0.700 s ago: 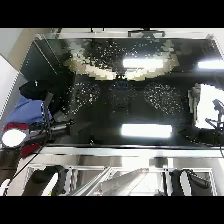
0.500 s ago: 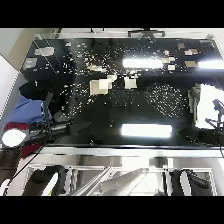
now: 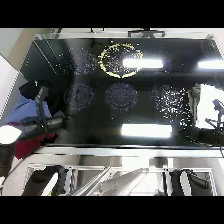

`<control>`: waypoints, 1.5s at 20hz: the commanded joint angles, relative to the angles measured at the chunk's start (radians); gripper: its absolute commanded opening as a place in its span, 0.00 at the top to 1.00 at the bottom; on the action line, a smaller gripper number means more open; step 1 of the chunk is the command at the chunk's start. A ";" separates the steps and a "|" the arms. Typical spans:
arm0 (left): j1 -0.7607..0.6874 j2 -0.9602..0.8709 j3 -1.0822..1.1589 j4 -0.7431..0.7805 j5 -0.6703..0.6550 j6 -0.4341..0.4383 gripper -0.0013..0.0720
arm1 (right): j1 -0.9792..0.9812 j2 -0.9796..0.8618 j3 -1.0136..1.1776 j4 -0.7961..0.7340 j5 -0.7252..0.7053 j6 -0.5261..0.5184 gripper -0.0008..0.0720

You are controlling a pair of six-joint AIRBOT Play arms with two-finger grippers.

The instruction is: Fold the shirts.

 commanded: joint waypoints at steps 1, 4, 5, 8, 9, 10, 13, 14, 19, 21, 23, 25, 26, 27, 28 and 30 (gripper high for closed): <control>0.118 -0.125 0.236 0.307 0.007 -0.050 0.00 | 0.000 0.001 0.000 0.000 0.000 0.000 0.96; 0.327 -0.344 0.473 0.384 0.010 -0.060 0.00 | 0.000 0.001 0.000 0.000 -0.032 -0.007 0.96; 0.380 -0.421 0.536 0.386 0.033 -0.048 0.00 | 0.000 0.001 0.000 0.000 -0.032 -0.007 0.96; 0.477 -0.682 0.715 0.388 0.083 0.064 0.00 | 0.000 0.001 0.000 0.000 -0.044 -0.007 0.96; 0.494 -0.778 0.765 0.396 0.073 0.094 0.00 | 0.000 0.000 0.000 0.000 -0.079 -0.007 0.96; 0.500 -0.865 0.804 0.438 0.058 0.098 0.00 | 0.000 0.000 0.000 0.000 -0.114 -0.007 0.96; 0.500 -1.122 0.922 0.596 -0.048 0.097 0.00 | 0.000 -0.001 0.000 0.000 -0.128 -0.007 0.96; 0.500 -1.192 0.952 0.590 -0.075 0.097 0.00 | 0.000 -0.001 0.000 0.000 -0.129 -0.007 0.96; 0.476 -1.382 1.046 0.590 -0.152 0.082 0.01 | 0.000 -0.001 0.000 0.001 -0.130 -0.007 0.96; 0.476 -1.418 1.093 0.596 -0.233 0.029 0.34 | 0.000 -0.001 0.000 0.001 -0.134 -0.007 0.96; 0.475 -1.430 1.148 0.586 -0.324 -0.002 0.98 | 0.000 -0.001 0.000 0.001 -0.136 -0.007 0.96; 0.459 -1.413 1.209 0.541 -0.367 -0.018 0.98 | 0.000 -0.001 0.000 0.001 -0.136 -0.007 0.96; 0.445 -1.395 1.252 0.498 -0.383 -0.031 0.98 | 0.000 -0.001 0.000 0.001 -0.137 -0.007 0.96; 0.426 -1.373 1.296 0.439 -0.396 -0.035 0.98 | 0.000 -0.001 0.000 0.001 -0.140 -0.007 0.96; 0.401 -1.341 1.345 0.360 -0.411 -0.035 0.98 | 0.000 -0.001 0.000 0.001 -0.140 -0.007 0.96; 0.338 -1.242 1.380 0.194 -0.385 -0.035 0.98 | 0.000 -0.001 0.000 0.001 -0.139 -0.007 0.96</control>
